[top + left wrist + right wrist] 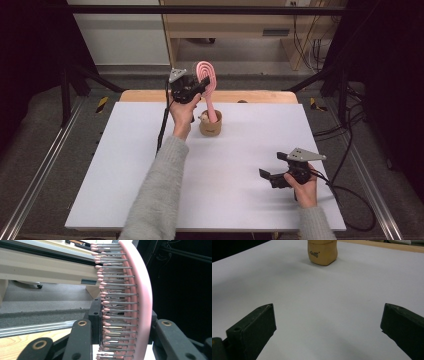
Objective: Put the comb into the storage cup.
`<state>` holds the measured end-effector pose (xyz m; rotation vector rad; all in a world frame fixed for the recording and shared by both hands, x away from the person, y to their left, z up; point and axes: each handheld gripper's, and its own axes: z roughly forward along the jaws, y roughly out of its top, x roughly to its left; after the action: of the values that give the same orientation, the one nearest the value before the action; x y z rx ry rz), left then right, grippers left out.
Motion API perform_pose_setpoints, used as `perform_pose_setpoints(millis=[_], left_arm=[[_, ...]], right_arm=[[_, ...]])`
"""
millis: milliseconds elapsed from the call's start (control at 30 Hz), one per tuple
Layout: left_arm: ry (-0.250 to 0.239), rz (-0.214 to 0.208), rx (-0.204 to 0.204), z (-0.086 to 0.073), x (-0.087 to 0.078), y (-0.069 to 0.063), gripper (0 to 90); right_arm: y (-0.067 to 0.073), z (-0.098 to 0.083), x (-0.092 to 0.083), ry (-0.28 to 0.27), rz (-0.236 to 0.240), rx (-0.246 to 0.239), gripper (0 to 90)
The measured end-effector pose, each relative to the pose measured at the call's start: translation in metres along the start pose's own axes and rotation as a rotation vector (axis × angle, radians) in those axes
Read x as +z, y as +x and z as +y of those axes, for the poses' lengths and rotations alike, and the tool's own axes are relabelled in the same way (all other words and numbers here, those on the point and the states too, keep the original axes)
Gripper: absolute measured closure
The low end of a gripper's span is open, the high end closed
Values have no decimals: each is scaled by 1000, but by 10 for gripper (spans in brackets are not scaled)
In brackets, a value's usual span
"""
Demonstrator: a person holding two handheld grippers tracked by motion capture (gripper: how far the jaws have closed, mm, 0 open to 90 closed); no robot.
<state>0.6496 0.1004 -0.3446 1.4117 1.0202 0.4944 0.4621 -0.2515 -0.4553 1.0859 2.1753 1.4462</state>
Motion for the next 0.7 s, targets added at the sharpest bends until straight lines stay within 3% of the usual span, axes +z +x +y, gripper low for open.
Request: perform_pose_setpoints(millis=[700], left_arm=[[29, 0, -19, -24, 3, 7, 632]], right_arm=[[0, 0, 0, 4, 2, 1, 4]])
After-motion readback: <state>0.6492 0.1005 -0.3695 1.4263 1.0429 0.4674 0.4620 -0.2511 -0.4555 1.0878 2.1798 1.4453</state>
